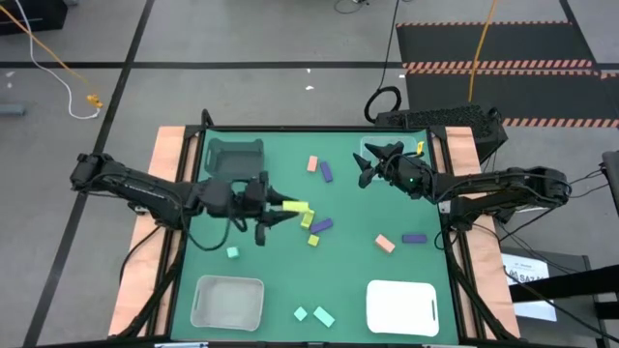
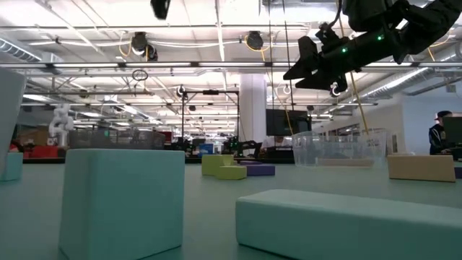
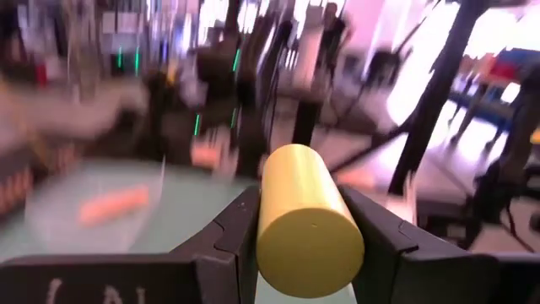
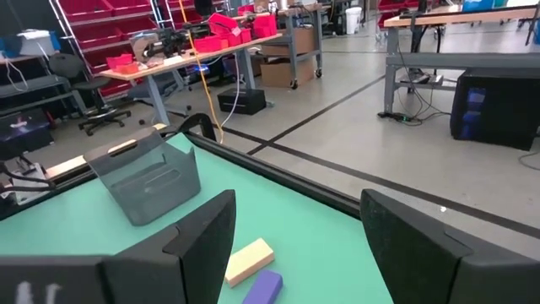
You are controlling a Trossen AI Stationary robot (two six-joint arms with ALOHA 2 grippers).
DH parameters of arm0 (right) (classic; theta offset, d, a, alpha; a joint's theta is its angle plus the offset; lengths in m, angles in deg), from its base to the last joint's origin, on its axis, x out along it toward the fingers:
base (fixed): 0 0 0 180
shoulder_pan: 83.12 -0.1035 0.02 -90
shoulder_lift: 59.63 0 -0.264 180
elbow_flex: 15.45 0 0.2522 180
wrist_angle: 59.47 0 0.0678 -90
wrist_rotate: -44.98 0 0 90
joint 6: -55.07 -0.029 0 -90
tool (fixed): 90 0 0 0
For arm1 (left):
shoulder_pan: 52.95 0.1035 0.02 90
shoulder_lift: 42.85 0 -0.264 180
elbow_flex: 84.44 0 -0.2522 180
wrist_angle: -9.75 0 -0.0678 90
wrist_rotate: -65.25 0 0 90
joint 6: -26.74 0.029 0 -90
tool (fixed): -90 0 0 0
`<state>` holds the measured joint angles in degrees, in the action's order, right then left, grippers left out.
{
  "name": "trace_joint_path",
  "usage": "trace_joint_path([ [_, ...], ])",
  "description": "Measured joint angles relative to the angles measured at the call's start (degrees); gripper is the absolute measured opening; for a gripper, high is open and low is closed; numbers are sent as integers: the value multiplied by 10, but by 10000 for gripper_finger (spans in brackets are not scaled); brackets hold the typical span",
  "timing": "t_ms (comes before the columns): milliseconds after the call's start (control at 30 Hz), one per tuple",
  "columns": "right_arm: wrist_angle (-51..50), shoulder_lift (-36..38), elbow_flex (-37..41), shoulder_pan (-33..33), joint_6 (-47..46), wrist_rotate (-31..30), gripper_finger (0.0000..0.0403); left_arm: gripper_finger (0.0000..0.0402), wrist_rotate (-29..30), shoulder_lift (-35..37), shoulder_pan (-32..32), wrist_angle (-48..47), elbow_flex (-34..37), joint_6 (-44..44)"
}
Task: Sort & place blocks by color
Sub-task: Put the left light green block into the black bin
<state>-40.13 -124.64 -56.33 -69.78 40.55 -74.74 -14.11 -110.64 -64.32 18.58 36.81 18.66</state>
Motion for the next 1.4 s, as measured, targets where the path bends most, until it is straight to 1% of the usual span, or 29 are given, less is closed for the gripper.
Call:
trace_joint_path([
  [133,0,0,0,0,0,0,247,126,0,0,0,46,0,41],
  [367,0,0,0,0,0,0,247,126,5,-5,2,37,0,52],
  [433,0,0,0,0,1,0,247,126,25,-4,7,5,0,50],
  [633,0,0,0,0,2,0,247,126,141,-4,36,-150,1,-20],
  [800,0,0,0,0,2,0,247,126,196,-5,85,-267,1,-93],
  [1067,0,0,0,0,2,0,247,126,210,-5,200,-415,1,-185],
  [1233,0,0,0,0,2,0,247,126,215,-5,284,-481,1,-225],
  [1400,0,0,0,0,3,0,247,126,215,-5,350,-503,23,-237],
])
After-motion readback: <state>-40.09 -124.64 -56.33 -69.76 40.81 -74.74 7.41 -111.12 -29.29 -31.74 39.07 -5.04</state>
